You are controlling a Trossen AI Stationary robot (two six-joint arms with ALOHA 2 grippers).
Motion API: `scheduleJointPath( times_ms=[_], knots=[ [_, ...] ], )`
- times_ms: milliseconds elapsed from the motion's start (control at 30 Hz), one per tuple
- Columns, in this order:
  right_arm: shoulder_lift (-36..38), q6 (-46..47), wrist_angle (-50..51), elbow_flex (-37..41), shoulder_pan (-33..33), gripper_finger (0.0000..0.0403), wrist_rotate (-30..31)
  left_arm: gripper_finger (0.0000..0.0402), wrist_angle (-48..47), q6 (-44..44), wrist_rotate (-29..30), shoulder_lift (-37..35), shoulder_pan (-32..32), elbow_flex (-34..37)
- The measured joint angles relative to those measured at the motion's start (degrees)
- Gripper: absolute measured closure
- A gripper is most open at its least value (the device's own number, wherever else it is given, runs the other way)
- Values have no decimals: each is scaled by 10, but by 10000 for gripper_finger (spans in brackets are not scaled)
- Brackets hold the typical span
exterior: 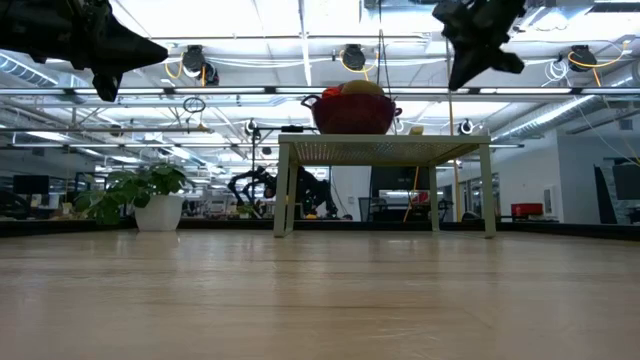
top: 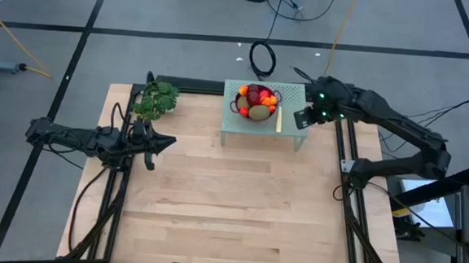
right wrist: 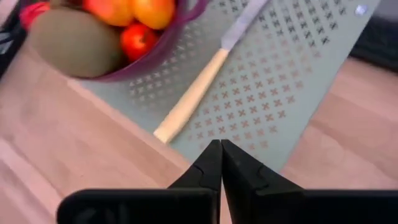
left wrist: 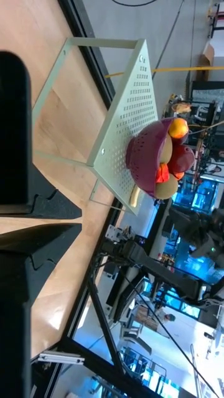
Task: Pick & Place Fruit
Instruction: Return To Home Position
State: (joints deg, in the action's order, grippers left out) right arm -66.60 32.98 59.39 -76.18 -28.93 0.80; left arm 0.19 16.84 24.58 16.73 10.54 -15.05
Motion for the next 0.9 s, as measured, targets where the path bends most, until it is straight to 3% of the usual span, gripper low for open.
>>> scheduleJointPath(
  times_ms=[233, 667, 900],
  knots=[
    [103, -39, -74, 72, 29, 402, 10, 380, 4, 1, 0, 0, 0, 0],
    [343, -120, -362, 306, 60, 402, 6, 380, 46, -2, 23, 0, 0, 0],
    [437, -134, -406, 363, 66, 402, 7, 380, 63, -18, 30, 0, 0, 0]
  ],
)
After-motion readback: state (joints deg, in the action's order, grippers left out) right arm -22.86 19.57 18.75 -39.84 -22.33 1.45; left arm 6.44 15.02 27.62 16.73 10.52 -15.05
